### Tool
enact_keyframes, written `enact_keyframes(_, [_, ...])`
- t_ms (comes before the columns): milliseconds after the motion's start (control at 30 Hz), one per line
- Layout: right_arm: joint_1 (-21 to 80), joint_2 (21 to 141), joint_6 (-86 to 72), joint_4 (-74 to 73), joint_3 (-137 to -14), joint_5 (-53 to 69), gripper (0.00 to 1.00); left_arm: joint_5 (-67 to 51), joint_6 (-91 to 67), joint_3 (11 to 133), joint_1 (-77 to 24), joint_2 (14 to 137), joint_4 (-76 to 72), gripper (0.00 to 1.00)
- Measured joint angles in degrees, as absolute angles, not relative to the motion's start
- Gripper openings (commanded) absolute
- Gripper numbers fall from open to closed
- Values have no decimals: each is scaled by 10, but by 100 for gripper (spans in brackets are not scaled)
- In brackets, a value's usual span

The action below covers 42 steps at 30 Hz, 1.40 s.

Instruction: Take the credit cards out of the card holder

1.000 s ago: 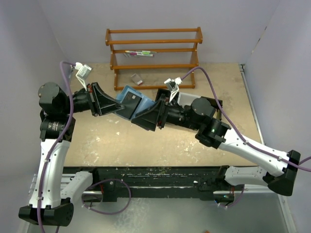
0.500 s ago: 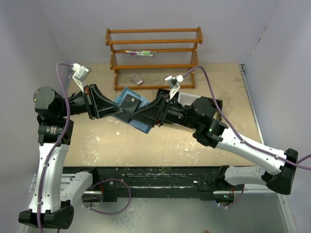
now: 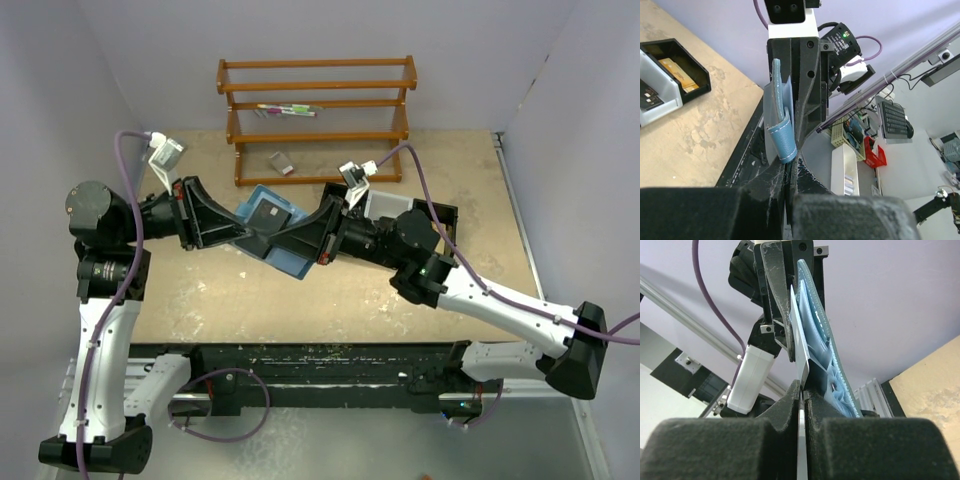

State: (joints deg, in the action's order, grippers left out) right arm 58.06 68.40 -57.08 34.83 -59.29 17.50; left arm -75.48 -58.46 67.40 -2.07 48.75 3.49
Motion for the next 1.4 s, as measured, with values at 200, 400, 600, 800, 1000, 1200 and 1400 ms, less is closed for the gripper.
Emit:
enact_keyframes(200, [581, 675, -572, 364, -581, 180, 0, -763, -595, 680, -25, 488, 35, 3])
enact_keyframes(400, [582, 672, -571, 369, -581, 189, 0, -767, -596, 687, -27, 488, 36, 7])
enact_keyframes(600, [582, 649, -568, 362, -564, 196, 0, -772, -599, 692, -27, 488, 38, 7])
enact_keyframes(800, [581, 640, -565, 360, -562, 207, 0, -775, -608, 697, -27, 487, 30, 4])
enact_keyframes(1000, [580, 619, -564, 339, -549, 206, 0, -777, -606, 702, -27, 487, 29, 1])
enact_keyframes(1200, [554, 519, -554, 248, -510, 201, 0, -777, -532, 745, -27, 503, 90, 0])
enact_keyframes(1400, [494, 422, -522, 101, -504, 173, 0, -766, -420, 780, -27, 516, 197, 0])
